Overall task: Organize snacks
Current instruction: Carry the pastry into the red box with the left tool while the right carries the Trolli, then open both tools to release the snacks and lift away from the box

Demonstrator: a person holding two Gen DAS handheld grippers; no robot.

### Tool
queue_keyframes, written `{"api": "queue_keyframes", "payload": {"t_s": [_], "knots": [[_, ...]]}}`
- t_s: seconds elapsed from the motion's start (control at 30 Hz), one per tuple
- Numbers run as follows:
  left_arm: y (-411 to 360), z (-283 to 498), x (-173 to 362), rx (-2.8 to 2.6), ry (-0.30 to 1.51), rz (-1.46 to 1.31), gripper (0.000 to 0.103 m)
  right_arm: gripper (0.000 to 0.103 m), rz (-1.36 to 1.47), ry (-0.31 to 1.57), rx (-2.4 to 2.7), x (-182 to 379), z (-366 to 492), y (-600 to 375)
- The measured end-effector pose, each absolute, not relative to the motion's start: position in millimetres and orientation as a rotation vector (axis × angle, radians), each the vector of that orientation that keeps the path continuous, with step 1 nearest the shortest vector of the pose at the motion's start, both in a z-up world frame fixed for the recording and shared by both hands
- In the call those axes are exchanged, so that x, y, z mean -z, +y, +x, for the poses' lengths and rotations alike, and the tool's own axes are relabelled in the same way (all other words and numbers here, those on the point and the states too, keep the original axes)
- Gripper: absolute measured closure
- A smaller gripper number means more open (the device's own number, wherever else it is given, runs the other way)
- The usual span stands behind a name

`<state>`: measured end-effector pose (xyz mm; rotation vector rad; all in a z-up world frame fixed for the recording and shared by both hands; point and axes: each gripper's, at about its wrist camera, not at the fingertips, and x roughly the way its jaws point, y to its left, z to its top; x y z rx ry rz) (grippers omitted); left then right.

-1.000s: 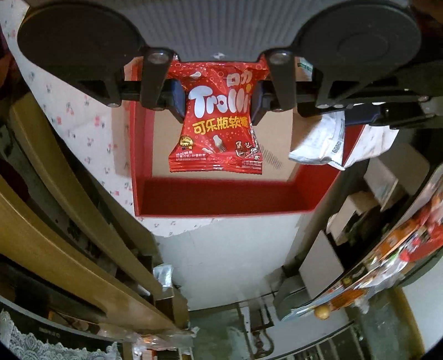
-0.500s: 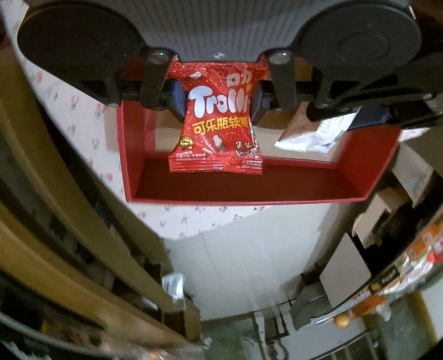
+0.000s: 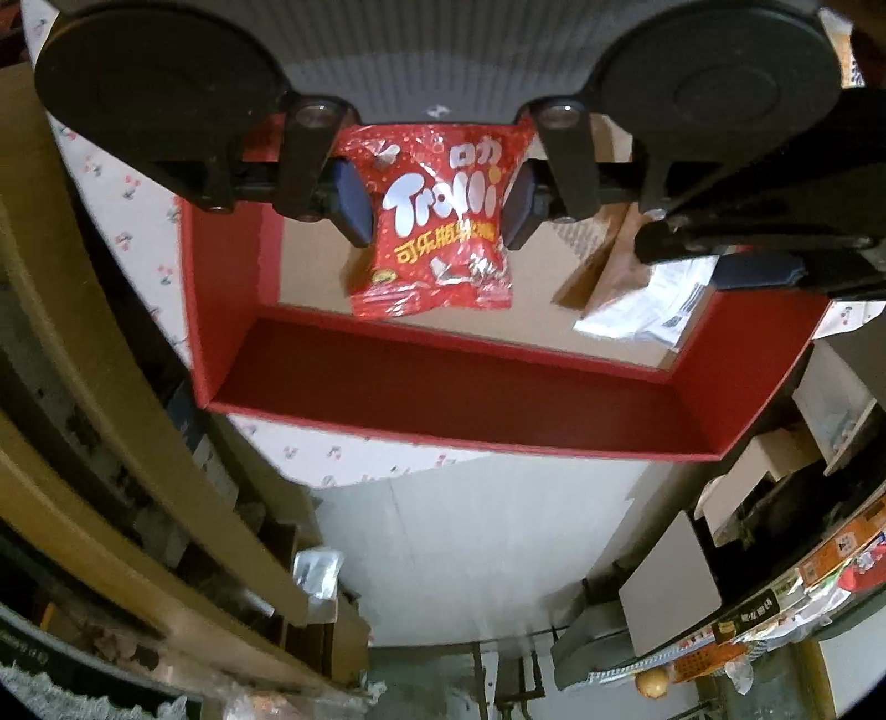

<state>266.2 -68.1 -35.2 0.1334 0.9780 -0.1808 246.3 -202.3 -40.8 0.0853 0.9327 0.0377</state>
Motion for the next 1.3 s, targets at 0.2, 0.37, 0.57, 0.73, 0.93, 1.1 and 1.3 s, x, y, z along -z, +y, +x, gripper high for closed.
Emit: {"api": "queue_keyframes", "payload": {"t_s": [0.2,0.37,0.57,0.73,0.93,1.1,1.3], "knots": [[-63.7,258.5,23.3,0.177,0.96,0.113,0.038,0.044,0.105,0.902,-0.035,25.0,237.6,-202.4],[-60.0,246.5,10.5,0.179,0.938,0.107,0.033,0.044,0.126,0.876,-0.031,12.2,226.2,-202.5],[-58.4,226.3,-3.3,0.196,0.908,0.102,0.029,0.044,0.158,0.865,-0.021,0.7,207.0,-203.7],[-55.6,209.1,-10.0,0.207,0.892,0.103,0.029,0.044,0.182,0.861,-0.025,-5.9,189.1,-204.1],[-49.7,191.9,-11.2,0.216,0.9,0.102,0.027,0.044,0.182,0.87,-0.034,-8.6,169.5,-200.2],[-43.2,177.9,-10.7,0.221,0.908,0.104,0.026,0.044,0.184,0.883,-0.038,-8.5,151.9,-194.8],[-36.2,158.4,-9.1,0.225,0.922,0.107,0.026,0.044,0.178,0.899,-0.048,-7.4,130.9,-188.5]]}}
